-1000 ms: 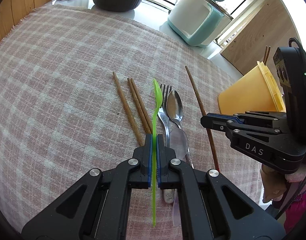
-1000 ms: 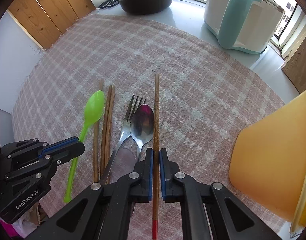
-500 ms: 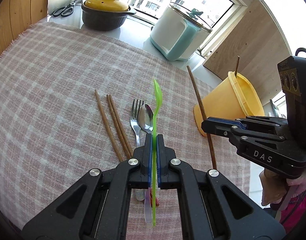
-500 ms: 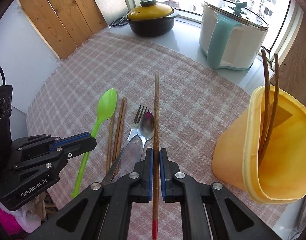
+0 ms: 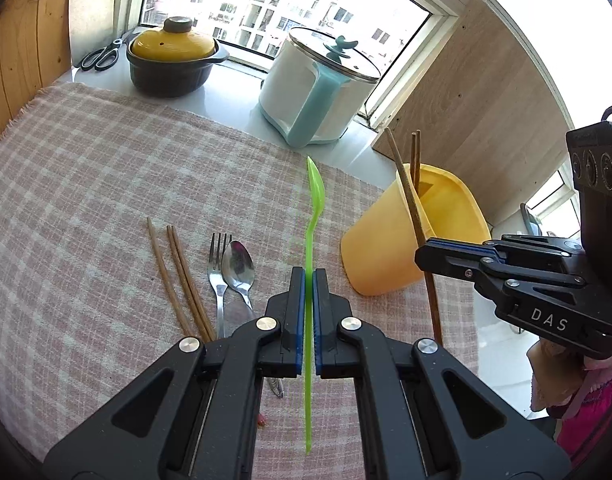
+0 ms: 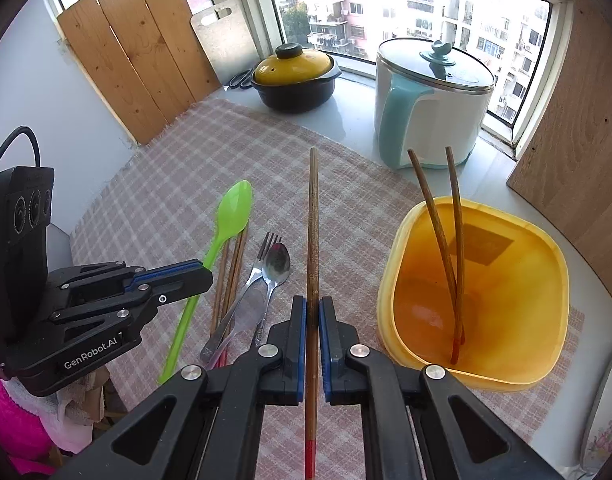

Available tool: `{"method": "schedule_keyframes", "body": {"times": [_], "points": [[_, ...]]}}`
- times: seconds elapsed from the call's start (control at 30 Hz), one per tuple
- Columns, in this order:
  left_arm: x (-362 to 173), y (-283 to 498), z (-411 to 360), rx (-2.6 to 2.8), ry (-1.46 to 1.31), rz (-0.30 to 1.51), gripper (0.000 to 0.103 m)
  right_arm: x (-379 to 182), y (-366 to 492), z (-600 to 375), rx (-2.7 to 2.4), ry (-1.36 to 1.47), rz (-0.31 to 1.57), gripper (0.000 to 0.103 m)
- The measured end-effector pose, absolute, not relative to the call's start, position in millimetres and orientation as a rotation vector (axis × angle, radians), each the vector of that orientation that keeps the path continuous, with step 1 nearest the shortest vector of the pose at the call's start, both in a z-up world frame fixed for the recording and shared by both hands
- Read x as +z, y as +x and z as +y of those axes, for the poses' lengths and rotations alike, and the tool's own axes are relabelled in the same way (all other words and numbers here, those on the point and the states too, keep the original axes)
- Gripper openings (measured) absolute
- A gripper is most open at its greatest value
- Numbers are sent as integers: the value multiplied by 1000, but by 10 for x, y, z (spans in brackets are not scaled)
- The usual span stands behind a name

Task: Organize utensils
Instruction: 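Lift the green spoon and chopstick and carry both over the yellow container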

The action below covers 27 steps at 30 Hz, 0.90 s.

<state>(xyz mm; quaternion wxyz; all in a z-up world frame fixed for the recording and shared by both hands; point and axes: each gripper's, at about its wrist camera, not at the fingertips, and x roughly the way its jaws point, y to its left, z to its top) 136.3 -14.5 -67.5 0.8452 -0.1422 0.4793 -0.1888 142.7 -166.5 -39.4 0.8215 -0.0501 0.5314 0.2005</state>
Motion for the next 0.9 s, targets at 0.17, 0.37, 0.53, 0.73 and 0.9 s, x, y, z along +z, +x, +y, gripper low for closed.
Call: {"method": "schedule_keyframes", "body": {"times": [0.17, 0.37, 0.53, 0.73, 0.9], "points": [[-490, 1412, -330, -418, -301, 978, 1, -197, 1469, -1848, 429, -95, 1095, 3], [-327, 1508, -554, -430, -304, 946, 1, -10, 1557, -2097, 424, -71, 1065, 3], [-229, 1598, -740, -435, -305, 925, 1, 67, 1643, -2268, 418, -70, 1051, 3], [-152, 1728, -944, -439, -309, 909, 1, 132, 1791, -2436, 411, -69, 1038, 3], [-134, 1862, -1086, -431, -316, 902, 1, 151, 1940, -2549, 405, -59, 1027, 3]]}}
